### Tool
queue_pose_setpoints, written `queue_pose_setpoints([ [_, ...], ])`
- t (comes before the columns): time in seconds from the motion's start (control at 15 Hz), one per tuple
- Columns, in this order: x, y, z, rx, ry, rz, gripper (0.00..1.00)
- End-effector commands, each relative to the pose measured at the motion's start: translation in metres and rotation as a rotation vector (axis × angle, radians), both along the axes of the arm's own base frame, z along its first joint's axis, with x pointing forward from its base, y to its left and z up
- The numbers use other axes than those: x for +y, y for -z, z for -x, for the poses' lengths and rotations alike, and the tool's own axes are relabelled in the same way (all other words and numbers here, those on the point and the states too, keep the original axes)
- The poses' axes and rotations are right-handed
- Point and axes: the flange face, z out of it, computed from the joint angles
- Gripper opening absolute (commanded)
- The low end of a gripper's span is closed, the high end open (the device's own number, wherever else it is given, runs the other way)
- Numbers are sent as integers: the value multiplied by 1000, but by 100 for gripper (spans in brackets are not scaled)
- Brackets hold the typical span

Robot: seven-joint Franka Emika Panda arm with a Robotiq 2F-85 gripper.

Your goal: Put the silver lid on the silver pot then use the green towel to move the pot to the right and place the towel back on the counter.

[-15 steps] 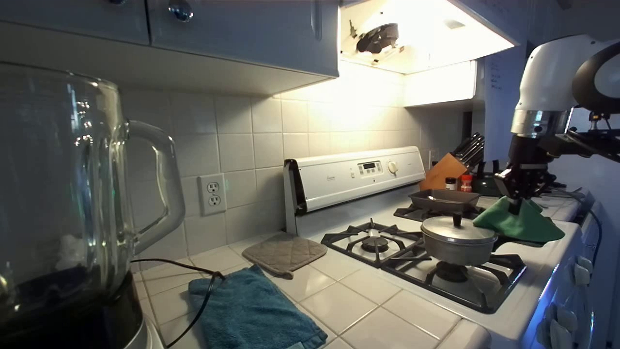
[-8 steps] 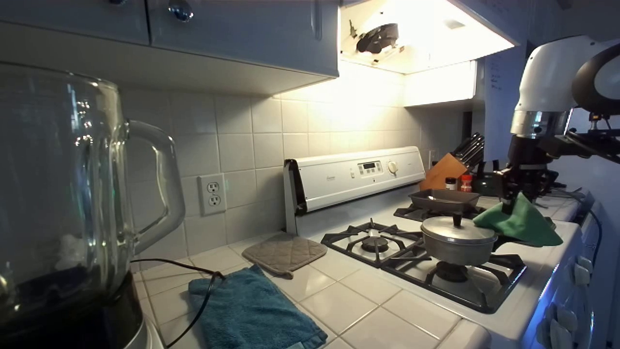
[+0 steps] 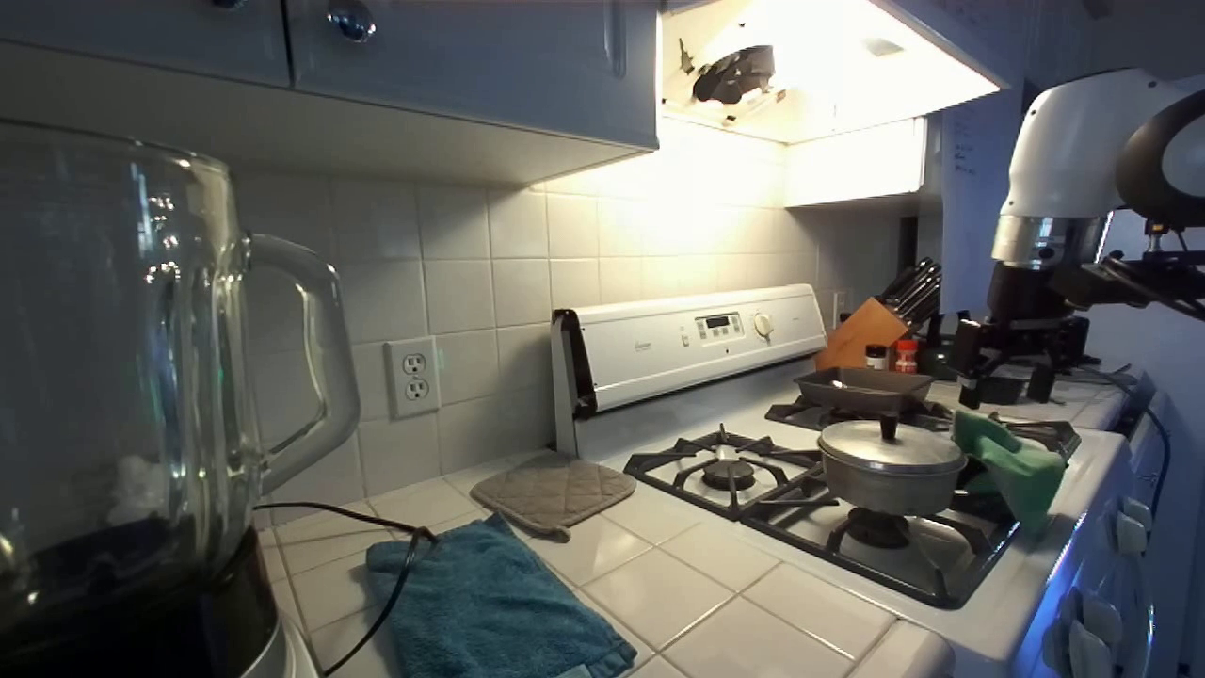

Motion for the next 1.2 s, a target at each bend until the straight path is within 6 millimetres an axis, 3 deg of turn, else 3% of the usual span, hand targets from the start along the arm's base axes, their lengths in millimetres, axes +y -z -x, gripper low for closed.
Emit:
queue_pose_setpoints([
  [0.0, 1, -2, -2, -3, -81, 58, 100],
  [0.73, 9, 17, -6, 100, -527, 93, 100],
  [1.13, 9, 26, -23, 142, -698, 114, 100],
])
